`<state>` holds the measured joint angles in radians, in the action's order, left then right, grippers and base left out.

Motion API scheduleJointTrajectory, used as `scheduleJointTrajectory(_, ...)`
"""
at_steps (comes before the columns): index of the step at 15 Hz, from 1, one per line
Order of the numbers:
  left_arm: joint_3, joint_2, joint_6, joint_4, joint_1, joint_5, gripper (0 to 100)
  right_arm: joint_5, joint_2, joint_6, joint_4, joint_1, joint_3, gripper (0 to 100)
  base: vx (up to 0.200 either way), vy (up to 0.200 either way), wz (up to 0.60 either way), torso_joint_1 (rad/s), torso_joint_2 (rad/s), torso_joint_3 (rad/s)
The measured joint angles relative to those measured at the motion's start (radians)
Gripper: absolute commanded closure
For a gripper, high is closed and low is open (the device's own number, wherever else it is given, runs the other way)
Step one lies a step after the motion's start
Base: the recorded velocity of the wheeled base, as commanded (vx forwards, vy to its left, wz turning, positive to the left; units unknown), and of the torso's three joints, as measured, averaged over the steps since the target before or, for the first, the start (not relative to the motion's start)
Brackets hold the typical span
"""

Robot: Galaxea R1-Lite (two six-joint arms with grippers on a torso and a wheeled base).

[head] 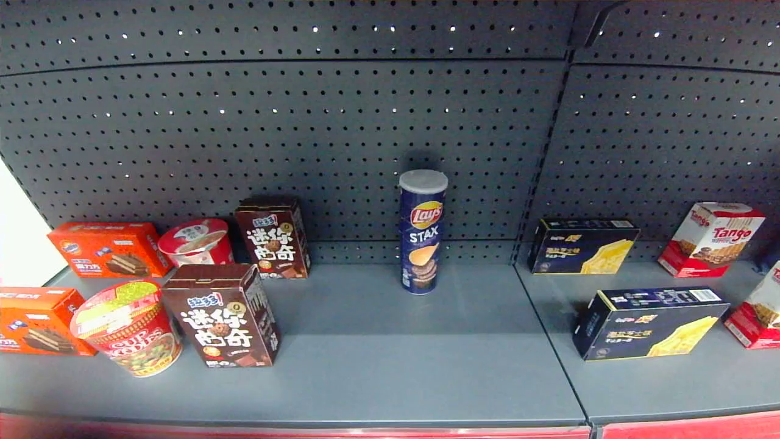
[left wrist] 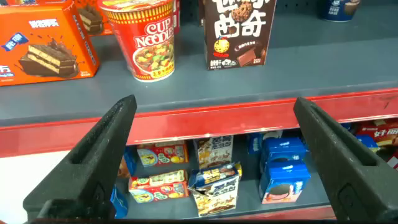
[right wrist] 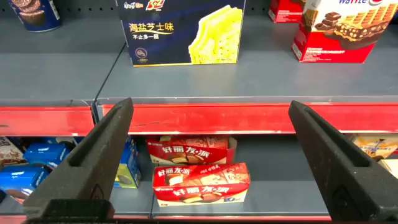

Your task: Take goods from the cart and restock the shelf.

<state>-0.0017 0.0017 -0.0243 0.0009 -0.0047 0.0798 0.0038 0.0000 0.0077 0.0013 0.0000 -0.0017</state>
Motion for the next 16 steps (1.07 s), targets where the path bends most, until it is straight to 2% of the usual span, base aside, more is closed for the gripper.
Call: scheduleJointTrajectory(16,0.0,0.0,0.001,-0.001,0.0,0.0,0,0.0,0.0,0.0,0.0,0.0,0.0,0,0.0,0.0,0.6,0.003,0.0,0.001)
